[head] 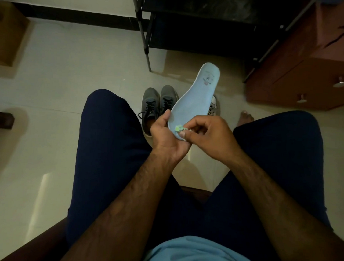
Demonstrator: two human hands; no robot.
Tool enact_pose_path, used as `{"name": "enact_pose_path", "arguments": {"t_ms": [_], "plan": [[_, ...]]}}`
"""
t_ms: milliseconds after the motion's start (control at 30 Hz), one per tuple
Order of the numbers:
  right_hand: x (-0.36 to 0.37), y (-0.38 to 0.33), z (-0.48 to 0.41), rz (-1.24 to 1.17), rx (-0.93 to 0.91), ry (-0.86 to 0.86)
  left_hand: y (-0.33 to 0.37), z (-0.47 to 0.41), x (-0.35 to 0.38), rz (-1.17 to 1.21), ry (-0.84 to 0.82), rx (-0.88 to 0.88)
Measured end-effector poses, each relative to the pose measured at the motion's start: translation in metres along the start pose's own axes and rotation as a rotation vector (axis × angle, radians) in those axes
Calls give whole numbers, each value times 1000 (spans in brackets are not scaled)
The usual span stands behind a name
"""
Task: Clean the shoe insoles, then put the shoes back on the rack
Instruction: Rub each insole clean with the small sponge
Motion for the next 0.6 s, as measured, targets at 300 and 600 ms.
{"name": "enact_pose_path", "arguments": {"t_ms": [300, 600], "plan": [[-38, -33, -36, 539, -355, 111, 29, 8, 20, -568, -62, 172], [-69, -59, -87, -31, -38, 222, 127, 23, 95, -999, -232, 471]]}}
Point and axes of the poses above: each hand's wrist, its own z-axis away from the middle knuckle, its own x-axis out of the palm, y = z × x, the point moved 5 cm from there along -z, towards the middle knuckle, and after that the axes turned 9 degrees about y, right-handed, at the moved point
